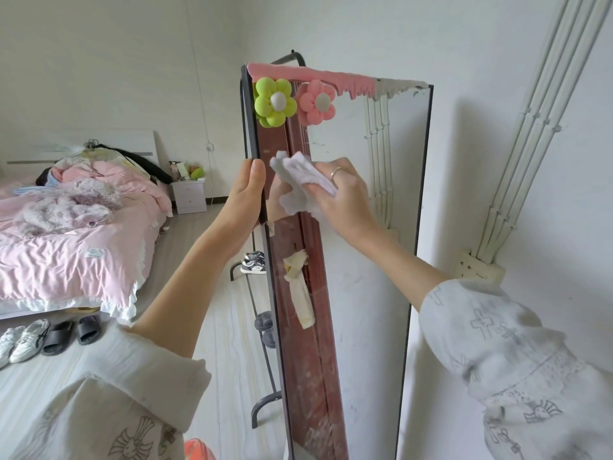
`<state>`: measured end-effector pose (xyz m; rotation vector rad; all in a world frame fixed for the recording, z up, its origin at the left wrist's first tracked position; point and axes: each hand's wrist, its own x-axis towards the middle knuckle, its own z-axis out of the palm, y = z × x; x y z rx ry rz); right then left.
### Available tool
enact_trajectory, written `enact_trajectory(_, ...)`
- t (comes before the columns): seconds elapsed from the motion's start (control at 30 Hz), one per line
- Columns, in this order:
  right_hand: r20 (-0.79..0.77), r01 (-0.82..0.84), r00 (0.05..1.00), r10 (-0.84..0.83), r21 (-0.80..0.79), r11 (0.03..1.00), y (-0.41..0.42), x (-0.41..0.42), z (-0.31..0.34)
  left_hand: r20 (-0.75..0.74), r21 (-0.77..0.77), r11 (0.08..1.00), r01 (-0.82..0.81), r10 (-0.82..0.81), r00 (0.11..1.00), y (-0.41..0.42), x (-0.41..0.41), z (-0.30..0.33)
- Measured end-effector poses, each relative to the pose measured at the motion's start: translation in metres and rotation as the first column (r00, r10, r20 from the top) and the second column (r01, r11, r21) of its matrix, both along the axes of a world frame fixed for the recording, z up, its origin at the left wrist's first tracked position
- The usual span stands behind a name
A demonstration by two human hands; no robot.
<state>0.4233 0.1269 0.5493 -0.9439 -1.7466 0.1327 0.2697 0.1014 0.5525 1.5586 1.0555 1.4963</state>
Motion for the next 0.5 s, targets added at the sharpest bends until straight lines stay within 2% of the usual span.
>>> enact_trajectory(0.07,-0.038,-0.084,0.996,0.082,-0.051,0.995,-0.003,-0.011,-0.015,0.031,-0.056,0.994,0.097,-0.096,0.995,-0.004,-0.002,0.002)
enact_trajectory(0.1,0.009,-0.115,0.993,0.115,-0.029,0.993,-0.007,-0.016,-0.027,0.025,-0.082,0.99,0.112,-0.11,0.994,-0.006,-0.003,0.003)
enact_trajectory(0.2,0.307,-0.179,0.941,0.139,0.105,0.978,-0.009,-0.012,-0.07,-0.05,-0.075,0.995,0.073,-0.077,0.996,-0.009,-0.005,0.003)
enact_trajectory(0.27,0.547,-0.222,0.826,0.137,0.093,0.971,-0.008,-0.001,-0.092,-0.05,-0.06,0.997,0.057,-0.06,0.997,-0.01,-0.003,0.004)
enact_trajectory(0.33,0.717,-0.198,0.665,0.212,-0.104,0.975,-0.014,0.009,-0.099,-0.029,-0.036,0.998,0.047,-0.048,0.998,-0.01,0.0,0.001)
enact_trajectory(0.37,0.753,-0.156,0.604,0.262,-0.21,0.965,-0.018,0.011,-0.096,-0.032,-0.027,0.998,0.049,-0.049,0.998,-0.012,0.001,0.001)
enact_trajectory(0.4,0.753,-0.121,0.582,0.307,-0.294,0.948,-0.023,0.013,-0.09,-0.035,-0.02,0.999,0.043,-0.044,0.998,-0.01,0.001,-0.001)
enact_trajectory(0.43,0.718,-0.096,0.612,0.332,-0.349,0.932,-0.027,0.014,-0.079,-0.039,-0.011,0.999,0.036,-0.036,0.999,-0.011,0.001,0.0)
enact_trajectory(0.5,0.549,-0.095,0.781,0.296,-0.365,0.926,-0.031,0.013,-0.053,-0.048,-0.012,0.999,0.042,-0.043,0.998,-0.011,0.001,0.001)
